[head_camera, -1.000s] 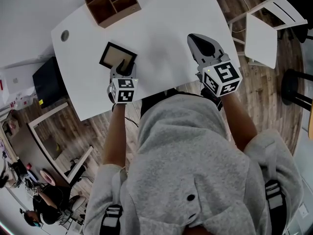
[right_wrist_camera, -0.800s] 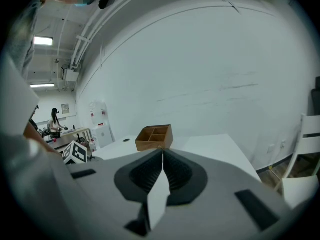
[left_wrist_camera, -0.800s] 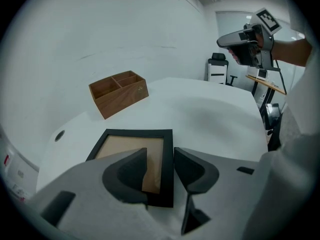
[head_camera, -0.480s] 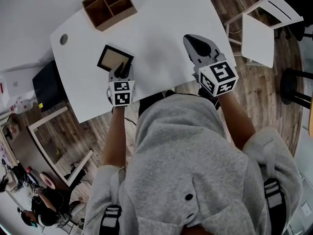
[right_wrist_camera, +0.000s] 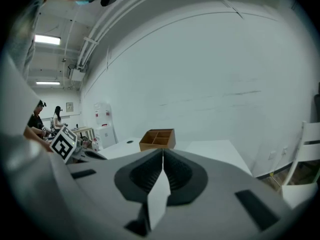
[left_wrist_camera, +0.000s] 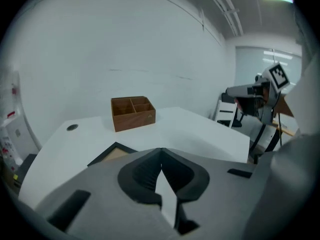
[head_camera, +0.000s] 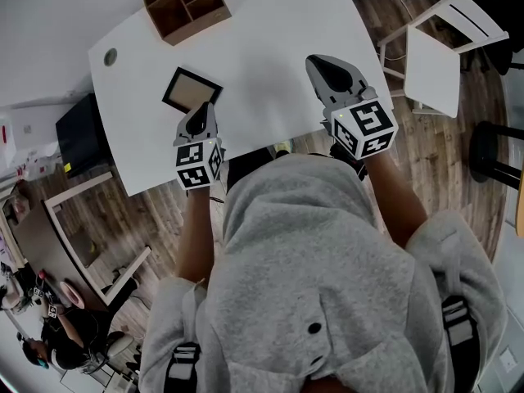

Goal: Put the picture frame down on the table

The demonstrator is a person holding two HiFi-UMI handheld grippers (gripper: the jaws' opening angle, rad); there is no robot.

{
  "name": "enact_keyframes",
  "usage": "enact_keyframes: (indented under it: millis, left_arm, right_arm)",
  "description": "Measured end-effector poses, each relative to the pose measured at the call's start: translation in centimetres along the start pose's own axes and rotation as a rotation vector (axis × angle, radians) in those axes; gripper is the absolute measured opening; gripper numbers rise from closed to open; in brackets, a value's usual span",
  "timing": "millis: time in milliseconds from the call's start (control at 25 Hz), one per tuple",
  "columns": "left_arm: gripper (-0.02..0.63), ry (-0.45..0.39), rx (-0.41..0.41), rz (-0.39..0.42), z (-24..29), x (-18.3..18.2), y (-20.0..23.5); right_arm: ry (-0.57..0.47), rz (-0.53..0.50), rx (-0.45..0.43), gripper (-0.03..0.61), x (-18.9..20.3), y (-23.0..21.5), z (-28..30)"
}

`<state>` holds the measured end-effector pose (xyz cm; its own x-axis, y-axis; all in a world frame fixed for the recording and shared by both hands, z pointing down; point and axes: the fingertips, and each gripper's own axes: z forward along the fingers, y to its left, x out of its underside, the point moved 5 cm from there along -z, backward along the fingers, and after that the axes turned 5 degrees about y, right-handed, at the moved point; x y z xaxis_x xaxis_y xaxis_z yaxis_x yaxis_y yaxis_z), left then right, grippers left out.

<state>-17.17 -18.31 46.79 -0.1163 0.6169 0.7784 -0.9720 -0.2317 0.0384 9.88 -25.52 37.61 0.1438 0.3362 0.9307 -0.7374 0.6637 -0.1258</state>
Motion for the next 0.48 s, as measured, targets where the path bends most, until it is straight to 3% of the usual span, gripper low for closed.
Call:
enact_keyframes:
  millis: [160,480]
  left_arm:
    - [0.021,-0.11,-0.005,-0.132,-2.6,-1.9,-0.4]
    - [0.021,-0.226,0.005,-0.137,-5.2,-4.2,-2.1]
  right_arm:
    - [-0.006,-0.015,0.0,0.029,-0.2,0.5,-0.2]
    - [0.002,-0.038,0.04,0.029,-0.2,1.4,-0.8]
